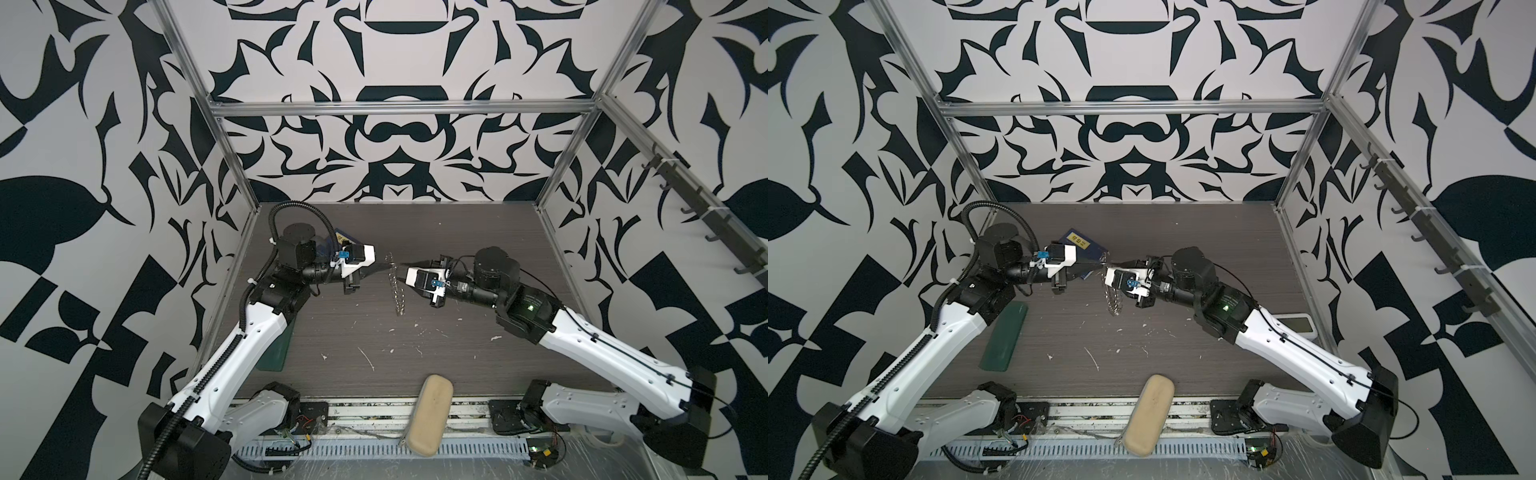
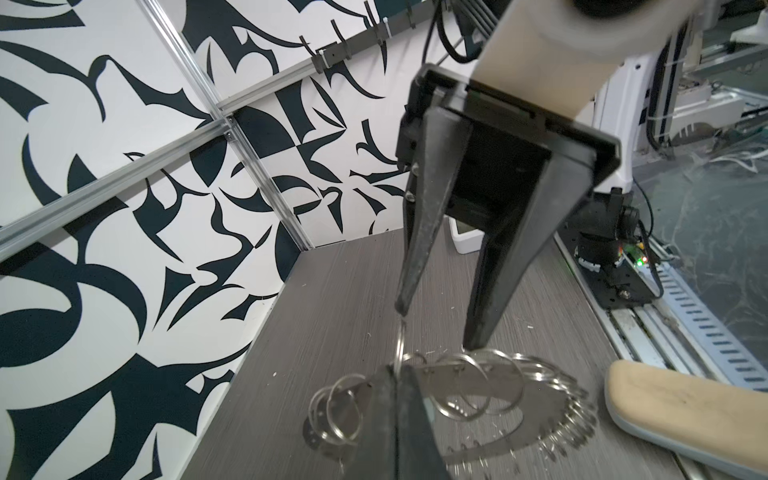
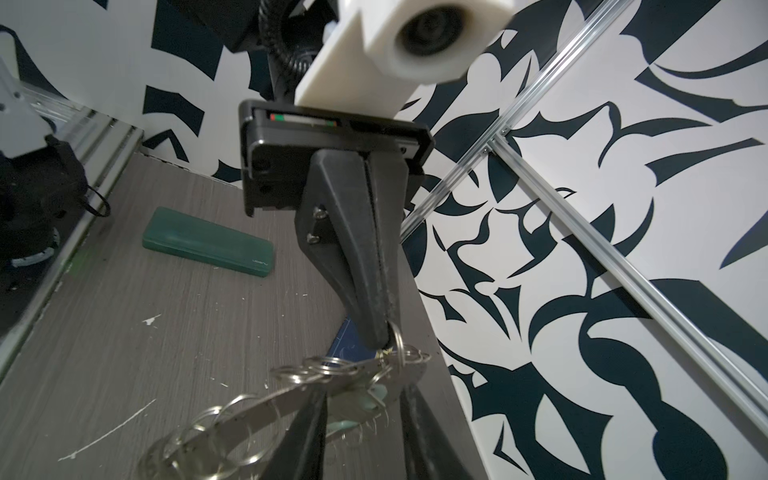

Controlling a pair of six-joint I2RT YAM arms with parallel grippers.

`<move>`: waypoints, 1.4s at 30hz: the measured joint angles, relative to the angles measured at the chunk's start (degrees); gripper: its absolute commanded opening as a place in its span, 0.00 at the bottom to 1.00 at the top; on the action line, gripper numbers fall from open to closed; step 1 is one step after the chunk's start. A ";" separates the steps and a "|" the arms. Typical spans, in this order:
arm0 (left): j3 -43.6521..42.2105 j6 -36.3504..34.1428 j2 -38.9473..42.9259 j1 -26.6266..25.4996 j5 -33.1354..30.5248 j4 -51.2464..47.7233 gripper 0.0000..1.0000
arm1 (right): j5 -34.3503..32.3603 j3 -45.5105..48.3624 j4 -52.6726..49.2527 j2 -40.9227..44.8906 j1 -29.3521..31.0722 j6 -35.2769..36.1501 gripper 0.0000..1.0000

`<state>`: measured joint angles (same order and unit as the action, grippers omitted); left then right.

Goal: Remove the keys from the keyring

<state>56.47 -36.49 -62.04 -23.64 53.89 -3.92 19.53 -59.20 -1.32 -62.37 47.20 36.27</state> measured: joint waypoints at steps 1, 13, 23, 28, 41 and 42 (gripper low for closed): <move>-0.92 -2.12 0.02 0.02 -0.02 -0.09 0.00 | 1.14 0.42 -0.33 0.55 -1.11 -0.90 0.32; -6.62 -16.35 -3.26 0.17 2.91 -2.23 0.00 | 17.44 4.79 -1.05 -3.08 -10.99 -7.63 0.32; -6.60 -24.35 -3.45 0.17 3.34 -9.51 0.00 | 24.92 7.21 -0.42 -6.25 -11.50 -8.17 0.37; -6.60 -25.86 -3.28 0.17 3.37 -10.95 0.00 | 28.00 8.02 1.75 -7.85 -11.50 -9.88 0.38; -6.62 -26.51 -2.19 -0.28 3.89 -11.76 0.00 | 34.56 8.74 9.38 -13.33 -10.97 -15.61 0.38; -6.62 -26.51 -2.08 -0.28 3.91 -11.74 0.00 | 34.80 8.74 9.77 -13.75 -10.69 -15.78 0.38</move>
<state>49.84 -63.00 -64.12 -23.92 57.80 -15.66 54.33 -50.46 8.45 -76.12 36.51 20.49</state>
